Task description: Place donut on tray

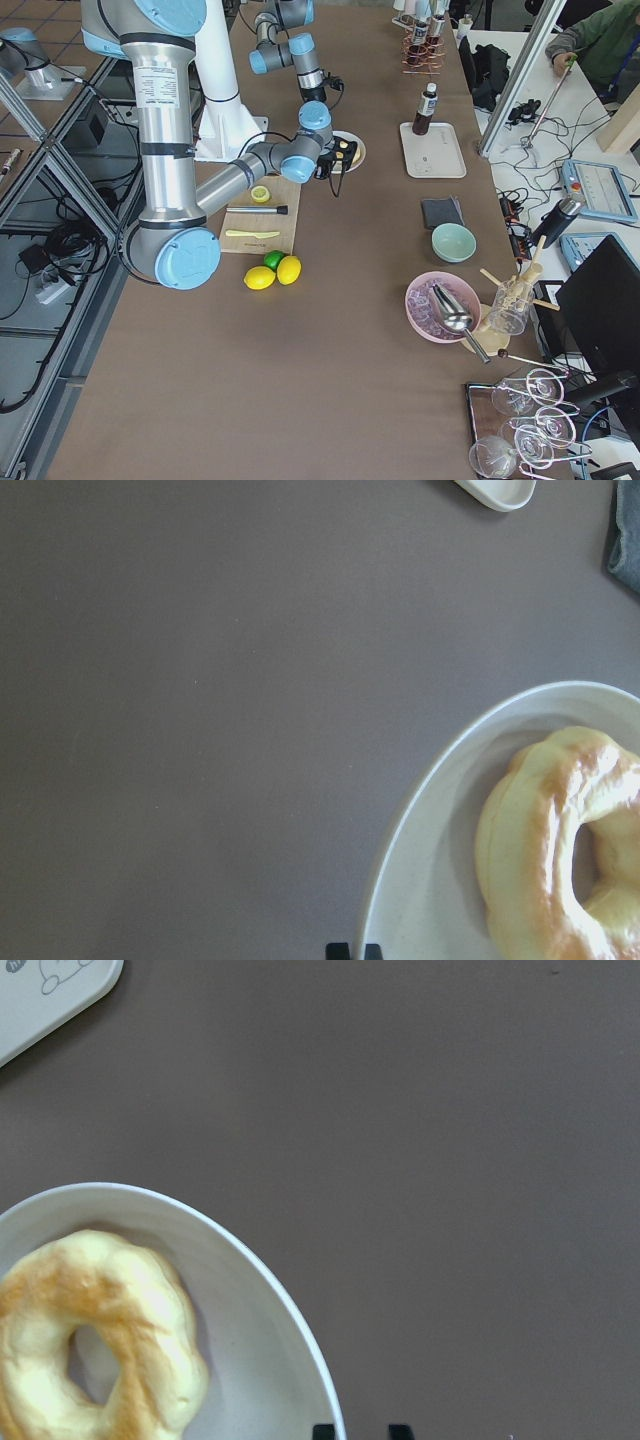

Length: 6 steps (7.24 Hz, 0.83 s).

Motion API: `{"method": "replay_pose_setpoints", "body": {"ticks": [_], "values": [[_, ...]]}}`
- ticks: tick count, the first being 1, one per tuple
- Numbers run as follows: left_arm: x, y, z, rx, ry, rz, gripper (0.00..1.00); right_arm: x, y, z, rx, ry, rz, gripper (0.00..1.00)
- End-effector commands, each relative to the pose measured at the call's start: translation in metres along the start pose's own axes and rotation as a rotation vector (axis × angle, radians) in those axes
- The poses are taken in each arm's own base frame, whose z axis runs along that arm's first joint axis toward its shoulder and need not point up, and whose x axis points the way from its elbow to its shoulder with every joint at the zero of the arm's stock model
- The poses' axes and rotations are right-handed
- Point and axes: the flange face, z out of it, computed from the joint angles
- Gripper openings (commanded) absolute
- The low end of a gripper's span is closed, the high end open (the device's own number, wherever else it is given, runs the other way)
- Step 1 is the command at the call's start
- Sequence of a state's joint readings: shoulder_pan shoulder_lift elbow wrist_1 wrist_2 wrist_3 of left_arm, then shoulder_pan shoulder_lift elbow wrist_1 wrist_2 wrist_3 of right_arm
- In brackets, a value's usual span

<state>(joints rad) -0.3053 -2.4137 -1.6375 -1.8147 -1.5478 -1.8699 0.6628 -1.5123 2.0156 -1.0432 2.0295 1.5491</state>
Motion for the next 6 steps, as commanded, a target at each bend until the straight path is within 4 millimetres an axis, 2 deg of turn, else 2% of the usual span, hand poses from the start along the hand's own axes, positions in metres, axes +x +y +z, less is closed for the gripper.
{"method": "replay_pose_setpoints", "body": {"ticks": [1, 3, 6], "values": [[-0.0009, -0.0002, -0.0003, 0.000, 0.000, 0.000, 0.00, -0.0008, 0.0007, 0.0003, -0.001, -0.001, 0.002, 0.30], [-0.0013, -0.0004, -0.0006, -0.001, 0.001, 0.000, 0.00, -0.0013, 0.0016, 0.0017, -0.003, 0.000, 0.004, 0.25], [-0.0022, -0.0006, -0.0001, 0.000, 0.000, 0.002, 0.00, -0.0025, 0.0040, 0.0053, -0.001, 0.002, -0.001, 0.26]]}}
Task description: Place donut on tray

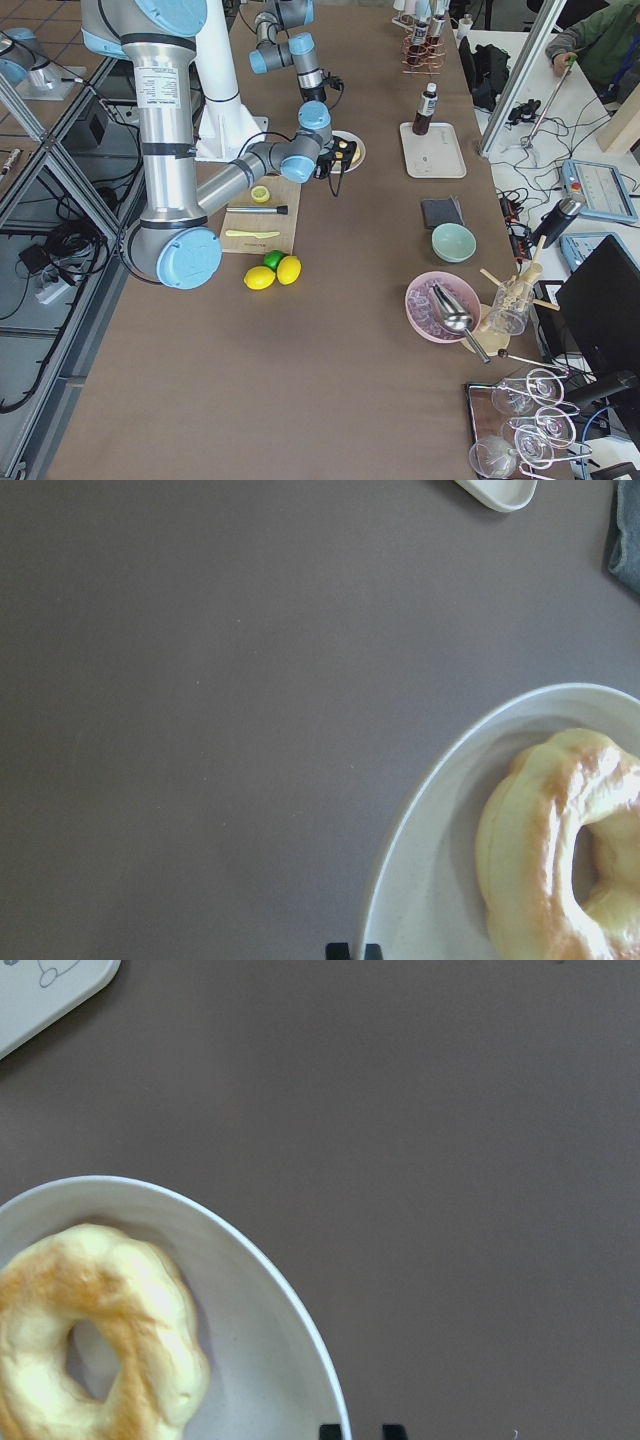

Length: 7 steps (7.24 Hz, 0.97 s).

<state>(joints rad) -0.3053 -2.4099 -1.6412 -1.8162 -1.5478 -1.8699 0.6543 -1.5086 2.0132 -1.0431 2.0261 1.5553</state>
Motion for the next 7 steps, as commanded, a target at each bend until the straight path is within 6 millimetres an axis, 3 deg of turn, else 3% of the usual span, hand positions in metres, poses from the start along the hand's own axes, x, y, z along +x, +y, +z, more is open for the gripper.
{"method": "replay_pose_setpoints", "body": {"ticks": [1, 2, 3, 4, 7], "values": [[-0.0005, -0.0002, -0.0003, 0.000, 0.000, 0.001, 0.00, -0.0032, 0.0013, 0.0034, 0.003, -0.001, -0.004, 0.26], [-0.0005, -0.0002, -0.0003, 0.000, 0.000, 0.001, 0.00, -0.0024, 0.0012, 0.0035, 0.003, 0.000, -0.004, 0.25], [-0.0001, -0.0001, -0.0012, -0.001, 0.003, 0.003, 0.00, -0.0032, 0.0014, 0.0034, 0.001, -0.001, 0.006, 0.05], [-0.0001, -0.0001, -0.0012, -0.001, 0.003, 0.008, 0.00, -0.0072, 0.0017, 0.0028, 0.001, -0.008, 0.052, 0.00], [-0.0028, -0.0004, -0.0081, -0.010, 0.013, 0.018, 0.04, -0.0101, 0.0024, 0.0020, -0.002, -0.016, 0.073, 0.00]]}}
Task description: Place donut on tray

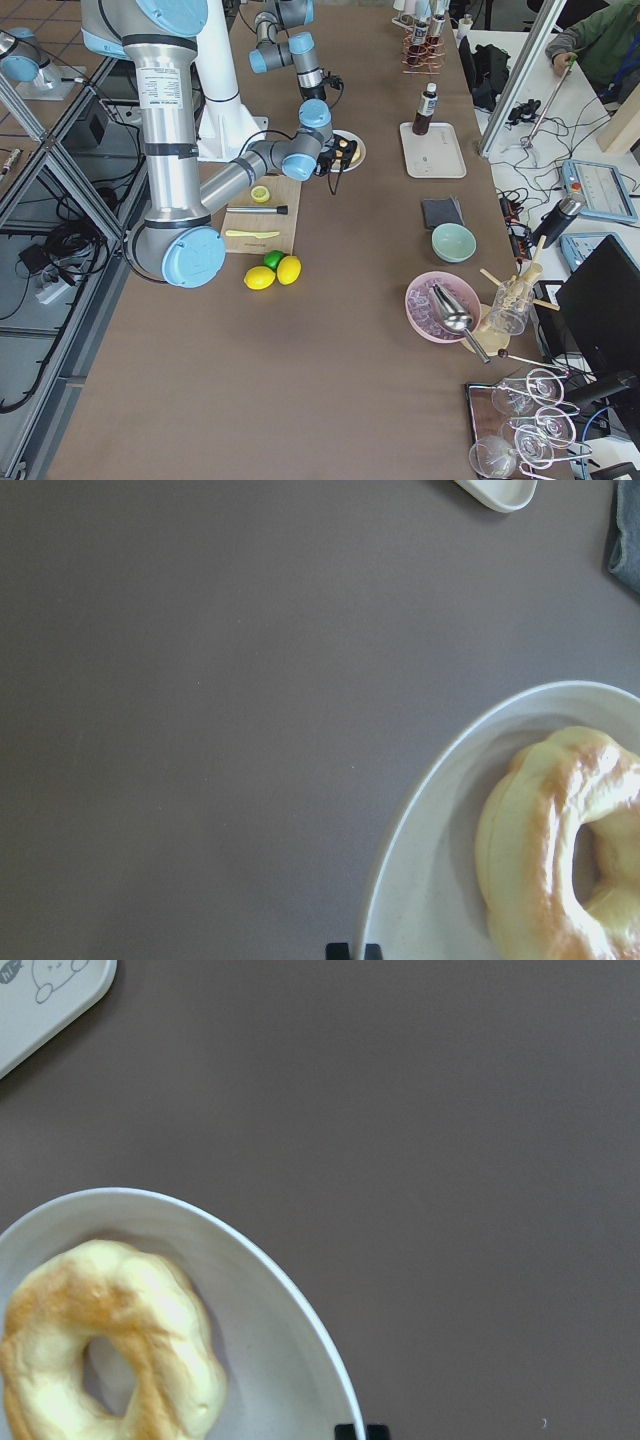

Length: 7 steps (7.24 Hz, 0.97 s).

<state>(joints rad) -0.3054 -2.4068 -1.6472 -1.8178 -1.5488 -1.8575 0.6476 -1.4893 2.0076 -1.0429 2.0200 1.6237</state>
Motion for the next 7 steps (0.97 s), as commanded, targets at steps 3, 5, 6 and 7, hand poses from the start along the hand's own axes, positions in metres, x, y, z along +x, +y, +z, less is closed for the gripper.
{"method": "replay_pose_setpoints", "body": {"ticks": [3, 5, 6, 7], "values": [[-0.028, -0.009, -0.013, -0.005, 0.004, 0.091, 0.98, 0.000, 0.001, -0.001, -0.008, -0.021, 0.011, 0.00], [-0.059, -0.022, -0.046, -0.021, 0.029, 0.184, 0.98, -0.003, 0.001, -0.001, -0.009, -0.024, 0.035, 0.00], [-0.084, -0.042, -0.056, -0.068, 0.005, 0.209, 0.98, -0.005, 0.000, -0.001, -0.003, -0.029, 0.038, 0.00], [-0.099, -0.064, -0.069, -0.091, -0.006, 0.199, 0.98, -0.013, -0.004, -0.002, 0.006, -0.042, 0.092, 0.00]]}}
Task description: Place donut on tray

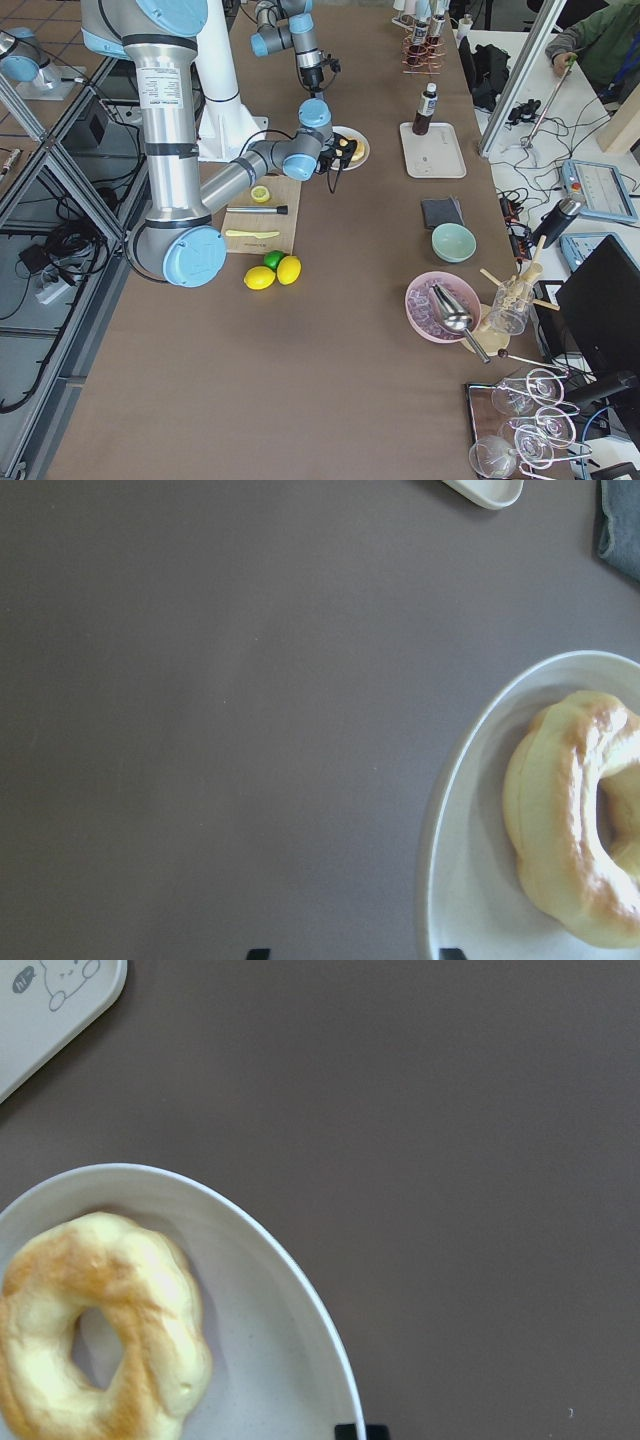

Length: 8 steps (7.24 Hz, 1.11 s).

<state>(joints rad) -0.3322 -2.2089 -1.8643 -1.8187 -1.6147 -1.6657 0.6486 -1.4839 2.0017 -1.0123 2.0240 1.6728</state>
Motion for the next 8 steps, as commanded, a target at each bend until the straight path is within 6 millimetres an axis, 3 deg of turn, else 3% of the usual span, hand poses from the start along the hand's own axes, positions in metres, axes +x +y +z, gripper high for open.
{"method": "replay_pose_setpoints", "body": {"ticks": [1, 3, 4, 6, 8], "values": [[-0.057, -0.037, -0.033, -0.054, -0.028, 0.049, 0.98, -0.028, -0.013, 0.002, 0.025, -0.039, 0.104, 0.00], [-0.107, -0.059, -0.031, -0.059, -0.037, 0.113, 0.98, -0.050, -0.055, 0.017, 0.119, -0.048, 0.204, 0.00], [-0.130, -0.064, -0.028, -0.055, -0.040, 0.113, 0.98, -0.080, -0.080, 0.044, 0.150, -0.046, 0.304, 0.00], [-0.140, -0.065, -0.027, -0.052, -0.040, 0.111, 0.98, -0.148, -0.126, 0.099, 0.220, -0.029, 0.384, 0.00], [-0.141, -0.066, -0.027, -0.047, -0.040, 0.110, 0.98, -0.199, -0.166, 0.126, 0.271, -0.004, 0.440, 0.00]]}}
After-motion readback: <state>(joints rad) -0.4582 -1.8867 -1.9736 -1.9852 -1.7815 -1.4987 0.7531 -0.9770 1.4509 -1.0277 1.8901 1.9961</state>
